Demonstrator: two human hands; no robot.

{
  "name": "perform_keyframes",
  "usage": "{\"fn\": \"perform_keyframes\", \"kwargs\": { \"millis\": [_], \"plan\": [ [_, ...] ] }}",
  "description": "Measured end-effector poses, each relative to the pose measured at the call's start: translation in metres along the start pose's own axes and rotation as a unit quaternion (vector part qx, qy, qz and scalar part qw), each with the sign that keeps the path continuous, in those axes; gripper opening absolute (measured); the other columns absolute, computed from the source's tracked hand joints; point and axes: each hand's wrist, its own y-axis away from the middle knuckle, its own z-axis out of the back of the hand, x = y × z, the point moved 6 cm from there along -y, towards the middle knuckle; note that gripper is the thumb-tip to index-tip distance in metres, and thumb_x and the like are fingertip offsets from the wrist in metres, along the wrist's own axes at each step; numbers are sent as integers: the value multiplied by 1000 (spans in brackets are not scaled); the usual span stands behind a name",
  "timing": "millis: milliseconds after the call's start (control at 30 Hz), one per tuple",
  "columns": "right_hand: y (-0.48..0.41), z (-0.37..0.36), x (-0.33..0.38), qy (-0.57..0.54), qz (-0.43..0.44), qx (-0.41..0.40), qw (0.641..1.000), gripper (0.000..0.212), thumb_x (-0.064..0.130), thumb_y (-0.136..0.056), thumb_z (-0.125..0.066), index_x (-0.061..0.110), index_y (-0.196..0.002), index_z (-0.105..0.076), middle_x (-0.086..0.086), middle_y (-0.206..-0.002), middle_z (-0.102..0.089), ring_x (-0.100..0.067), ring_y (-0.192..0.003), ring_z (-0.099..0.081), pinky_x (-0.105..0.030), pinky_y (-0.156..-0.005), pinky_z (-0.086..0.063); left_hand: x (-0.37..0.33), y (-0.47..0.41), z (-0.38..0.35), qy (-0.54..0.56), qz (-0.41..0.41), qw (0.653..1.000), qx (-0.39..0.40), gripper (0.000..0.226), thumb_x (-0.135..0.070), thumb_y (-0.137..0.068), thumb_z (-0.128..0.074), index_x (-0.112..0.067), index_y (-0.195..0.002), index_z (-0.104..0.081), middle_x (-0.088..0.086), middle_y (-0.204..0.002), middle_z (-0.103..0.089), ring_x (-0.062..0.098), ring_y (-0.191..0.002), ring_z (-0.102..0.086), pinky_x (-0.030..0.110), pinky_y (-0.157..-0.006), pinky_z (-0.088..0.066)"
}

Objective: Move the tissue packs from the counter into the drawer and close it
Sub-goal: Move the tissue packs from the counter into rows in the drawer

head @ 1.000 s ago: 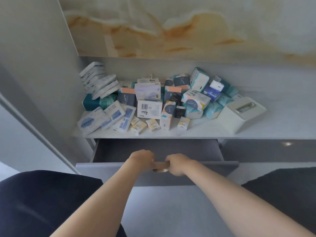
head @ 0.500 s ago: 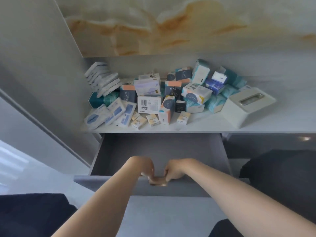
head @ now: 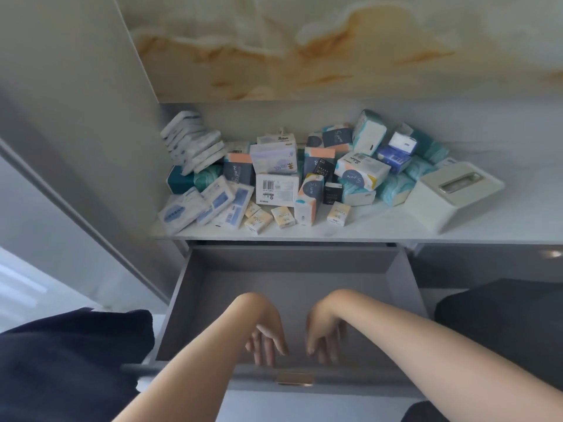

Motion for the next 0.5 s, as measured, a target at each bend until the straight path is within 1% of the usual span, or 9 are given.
{"fn": "perform_keyframes", "kwargs": {
  "millis": [33,67,100,133,200,267,333,433,500],
  "plan": [
    [9,16,1,-14,18,-60,998,31,33,-99,-52,18,-122,-64,1,-114,-72,-24,-102,-72,-31,-79,-51,-4,7,10,18,-17,999,-34,40,-45,-95,-56,-18,-124,-63,-2,-120,-70,19,-107,-68,28,-81,-49],
    [22,38,2,-32,40,-146,988,29,31,-97,-51,16,-119,-66,-1,-112,-73,-23,-93,-72,-31,-74,-51,-9,16,24,34,-41,995,-88,40,-44,-95,-56,-20,-127,-62,-4,-116,-71,18,-99,-70,27,-77,-50],
    [39,63,0,-53,58,-238,968,27,29,-95,-51,16,-111,-69,-4,-108,-74,-21,-84,-70,-31,-71,-50,-15,27,41,41,-68,986,-148,38,-42,-95,-55,-22,-126,-62,-6,-112,-72,16,-93,-71,27,-76,-51],
    [57,86,-4,-74,73,-319,942,25,26,-93,-51,14,-103,-71,-7,-105,-73,-20,-78,-66,-31,-70,-50,-22,41,58,45,-93,974,-204,35,-40,-95,-54,-23,-124,-63,-7,-109,-72,15,-91,-71,28,-78,-53],
    [93,124,-17,-112,90,-430,891,22,23,-91,-51,14,-90,-71,-8,-100,-72,-20,-83,-63,-33,-76,-51,-38,66,91,57,-132,948,-285,29,-33,-95,-52,-20,-117,-66,-5,-103,-72,16,-93,-71,30,-81,-54],
    [124,153,-34,-130,95,-501,850,19,24,-93,-52,20,-89,-70,-1,-102,-70,-20,-95,-63,-35,-85,-52,-57,83,123,82,-158,918,-354,25,-27,-94,-50,-18,-110,-68,-1,-100,-73,18,-91,-70,31,-83,-54],
    [148,176,-54,-133,84,-559,814,16,22,-92,-52,27,-94,-68,5,-110,-67,-19,-101,-61,-37,-90,-52,-80,98,153,102,-182,878,-430,26,-26,-93,-50,-23,-110,-69,-3,-106,-69,18,-92,-67,30,-84,-54],
    [175,207,-95,-122,41,-656,743,18,19,-91,-55,29,-104,-64,3,-120,-60,-21,-104,-60,-36,-86,-51,-122,117,197,81,-220,799,-554,28,-24,-96,-48,-27,-117,-66,-4,-118,-64,19,-103,-60,24,-83,-46],
    [185,222,-122,-103,5,-695,711,25,20,-90,-62,26,-114,-61,-3,-126,-52,-25,-107,-58,-35,-81,-49,-146,120,224,80,-241,761,-597,29,-20,-95,-48,-28,-117,-65,-1,-117,-65,19,-96,-58,25,-79,-45]
  ]
}}
